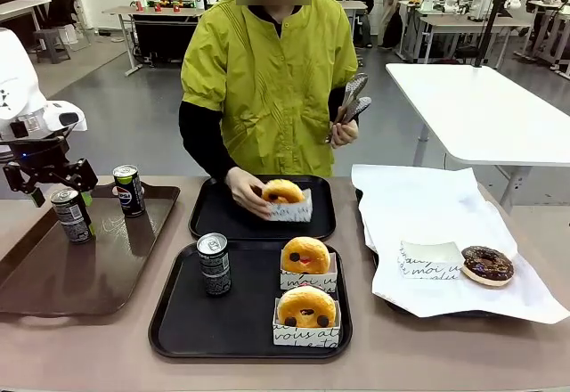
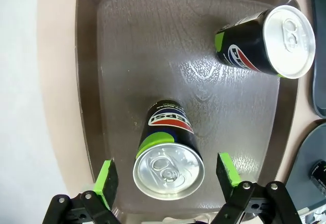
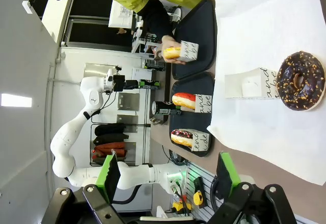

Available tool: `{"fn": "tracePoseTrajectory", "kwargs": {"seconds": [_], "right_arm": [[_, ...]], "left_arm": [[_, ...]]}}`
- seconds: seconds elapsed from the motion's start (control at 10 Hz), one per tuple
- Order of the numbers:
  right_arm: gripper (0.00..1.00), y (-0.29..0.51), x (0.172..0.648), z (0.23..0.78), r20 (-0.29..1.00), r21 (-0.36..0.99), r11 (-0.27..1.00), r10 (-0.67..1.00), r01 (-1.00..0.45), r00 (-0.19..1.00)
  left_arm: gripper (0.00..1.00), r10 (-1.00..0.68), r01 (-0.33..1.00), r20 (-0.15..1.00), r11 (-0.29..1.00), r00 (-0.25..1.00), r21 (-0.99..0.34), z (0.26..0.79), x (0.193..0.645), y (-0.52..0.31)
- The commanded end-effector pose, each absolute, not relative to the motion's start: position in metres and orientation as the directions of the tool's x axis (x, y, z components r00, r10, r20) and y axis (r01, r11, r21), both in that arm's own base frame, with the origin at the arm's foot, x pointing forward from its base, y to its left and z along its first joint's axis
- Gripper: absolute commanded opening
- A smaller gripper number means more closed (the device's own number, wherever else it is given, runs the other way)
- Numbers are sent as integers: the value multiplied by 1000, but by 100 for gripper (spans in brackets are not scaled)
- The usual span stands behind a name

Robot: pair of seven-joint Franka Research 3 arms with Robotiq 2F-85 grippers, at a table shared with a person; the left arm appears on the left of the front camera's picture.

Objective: Set up donuts and drinks on trays.
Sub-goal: Pick up one Pepsi coke from the Handle tray and place it on the Flat Tray without a Pepsi coke.

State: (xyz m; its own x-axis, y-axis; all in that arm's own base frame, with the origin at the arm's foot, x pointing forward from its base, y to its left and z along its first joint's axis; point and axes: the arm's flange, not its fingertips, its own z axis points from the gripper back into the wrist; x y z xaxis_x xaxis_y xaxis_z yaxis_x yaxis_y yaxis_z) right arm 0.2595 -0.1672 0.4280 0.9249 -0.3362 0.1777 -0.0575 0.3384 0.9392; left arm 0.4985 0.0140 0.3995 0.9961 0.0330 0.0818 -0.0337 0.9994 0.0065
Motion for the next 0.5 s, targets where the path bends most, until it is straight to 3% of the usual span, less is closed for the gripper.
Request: {"fn": "tracePoseTrajectory", "kwargs": {"seconds": [0.0, 0.4], "right_arm": [[100, -168, 260, 428, 192, 941, 329, -338, -76, 921], [100, -168, 260, 428, 192, 941, 329, -338, -76, 921]], "left_arm": [[100, 38, -38, 86, 999, 996, -1, 394, 506, 12], [100, 28, -29, 69, 999, 997, 24, 380, 512, 3]]}}
